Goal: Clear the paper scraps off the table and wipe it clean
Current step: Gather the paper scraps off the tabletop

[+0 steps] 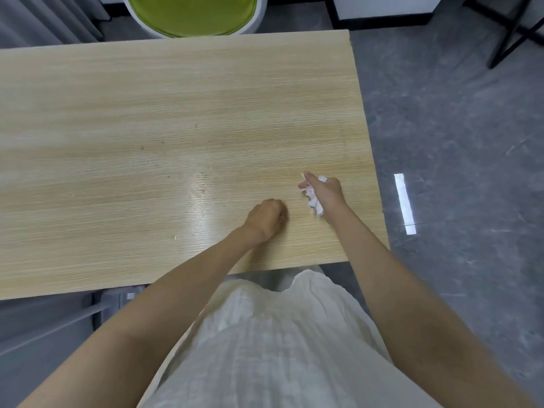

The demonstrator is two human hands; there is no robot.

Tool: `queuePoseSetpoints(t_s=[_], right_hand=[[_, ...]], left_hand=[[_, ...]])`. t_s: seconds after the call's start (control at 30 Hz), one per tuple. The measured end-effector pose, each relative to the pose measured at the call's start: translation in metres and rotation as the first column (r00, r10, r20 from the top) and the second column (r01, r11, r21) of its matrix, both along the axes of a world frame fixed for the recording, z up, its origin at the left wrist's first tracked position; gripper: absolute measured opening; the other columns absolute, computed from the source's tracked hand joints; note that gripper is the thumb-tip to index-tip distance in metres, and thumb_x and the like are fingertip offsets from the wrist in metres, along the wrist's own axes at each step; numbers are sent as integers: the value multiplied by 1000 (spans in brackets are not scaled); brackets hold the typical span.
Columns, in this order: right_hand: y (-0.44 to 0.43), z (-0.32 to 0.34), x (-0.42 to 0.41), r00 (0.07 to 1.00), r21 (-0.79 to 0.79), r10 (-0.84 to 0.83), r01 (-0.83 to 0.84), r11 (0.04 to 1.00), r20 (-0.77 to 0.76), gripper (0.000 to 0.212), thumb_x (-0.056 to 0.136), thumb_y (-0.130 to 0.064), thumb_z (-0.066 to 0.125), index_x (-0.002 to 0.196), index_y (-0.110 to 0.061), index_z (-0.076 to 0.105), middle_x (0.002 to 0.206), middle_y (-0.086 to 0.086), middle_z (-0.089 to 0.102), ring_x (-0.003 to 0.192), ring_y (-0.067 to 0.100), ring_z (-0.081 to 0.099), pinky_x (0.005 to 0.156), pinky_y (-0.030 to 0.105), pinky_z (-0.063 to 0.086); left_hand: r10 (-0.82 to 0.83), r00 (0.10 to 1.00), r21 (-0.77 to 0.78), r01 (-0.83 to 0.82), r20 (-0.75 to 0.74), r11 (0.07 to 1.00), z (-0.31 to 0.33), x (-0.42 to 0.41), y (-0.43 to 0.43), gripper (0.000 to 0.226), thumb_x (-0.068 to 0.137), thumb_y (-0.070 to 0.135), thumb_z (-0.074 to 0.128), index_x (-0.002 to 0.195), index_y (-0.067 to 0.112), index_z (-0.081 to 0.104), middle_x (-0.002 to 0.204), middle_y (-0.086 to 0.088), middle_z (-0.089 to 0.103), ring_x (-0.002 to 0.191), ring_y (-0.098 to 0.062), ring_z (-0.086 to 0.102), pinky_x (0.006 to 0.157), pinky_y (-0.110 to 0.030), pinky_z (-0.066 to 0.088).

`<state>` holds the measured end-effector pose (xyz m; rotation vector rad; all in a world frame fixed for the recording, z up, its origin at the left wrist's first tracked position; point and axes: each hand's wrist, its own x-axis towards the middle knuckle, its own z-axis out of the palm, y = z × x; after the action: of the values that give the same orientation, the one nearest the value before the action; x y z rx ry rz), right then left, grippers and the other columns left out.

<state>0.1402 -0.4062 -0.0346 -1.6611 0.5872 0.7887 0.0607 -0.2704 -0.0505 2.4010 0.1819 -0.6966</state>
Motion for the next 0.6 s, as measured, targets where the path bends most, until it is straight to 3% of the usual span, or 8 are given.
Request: queuePoseSetpoints(t_s=[0.07, 0.17, 0.23, 0.3, 0.4, 0.47, 0.53, 0.6], right_hand=[[-2, 0, -2, 998, 32, -53, 53, 998, -18, 33, 87, -39, 62, 74, -10, 67, 93, 17, 67, 57, 22, 52, 45, 23, 30], [-1, 1, -8, 986, 174, -128, 146, 974, -110, 44, 93, -47, 50, 116, -12, 63, 132, 14, 57, 111, 28, 56, 60, 27, 41], [2, 3, -15, 975, 254, -140, 182, 950, -174, 57, 96, -52, 40, 137, -14, 48, 138, 9, 51, 114, 22, 52, 57, 24, 39], [7, 4, -23, 968, 322, -109, 180, 930, -227, 57, 98, -53, 30, 142, -20, 40, 129, 3, 54, 101, 17, 54, 55, 24, 34], [11, 10, -38, 946, 459, -109, 247, 853, -306, 47, 97, -54, 31, 132, -29, 50, 103, -6, 66, 87, 14, 61, 53, 22, 42], [13, 13, -50, 925, 509, -166, 330, 795, -342, 36, 98, -50, 35, 110, -26, 59, 78, -5, 70, 70, 13, 63, 59, 24, 44], [12, 15, -60, 921, 511, -224, 366, 778, -319, 37, 99, -42, 36, 98, -16, 62, 85, 3, 68, 80, 18, 61, 74, 30, 43], [8, 17, -66, 928, 543, -236, 360, 758, -287, 36, 101, -31, 34, 96, -9, 62, 95, 7, 64, 93, 19, 60, 84, 30, 44]], left_hand=[[147, 989, -82, -147, -9, 986, 2, 0, 7, 7, 91, 8, 55, 88, 9, 61, 101, -10, 66, 94, -25, 60, 81, -31, 45], [414, 909, -277, -410, -46, 869, 14, 2, 24, 23, 89, 7, 62, 70, 16, 55, 82, 2, 66, 79, -16, 58, 73, -23, 43], [495, 868, -339, -474, -27, 813, 26, 4, 28, 25, 87, 5, 65, 66, 16, 56, 72, 5, 62, 73, -15, 59, 70, -25, 48], [537, 844, -387, -491, 13, 781, 38, 5, 24, 22, 84, 2, 65, 66, 14, 59, 70, 2, 64, 71, -16, 61, 75, -34, 55], [535, 844, -482, -453, 39, 750, 52, 2, 7, 23, 81, -5, 64, 67, 12, 59, 72, -8, 66, 75, -22, 68, 77, -42, 57], [509, 855, -492, -403, 98, 772, 60, -5, -5, 22, 81, -4, 64, 71, 14, 55, 74, -6, 64, 73, -22, 65, 74, -36, 57], [482, 858, -499, -343, 179, 796, 67, -13, -18, 19, 83, -3, 61, 78, 13, 54, 75, 1, 60, 71, -13, 58, 67, -19, 50], [435, 862, -492, -269, 261, 828, 70, -20, -30, 13, 85, 1, 61, 84, 13, 59, 78, 2, 62, 76, -12, 58, 66, -17, 46]])
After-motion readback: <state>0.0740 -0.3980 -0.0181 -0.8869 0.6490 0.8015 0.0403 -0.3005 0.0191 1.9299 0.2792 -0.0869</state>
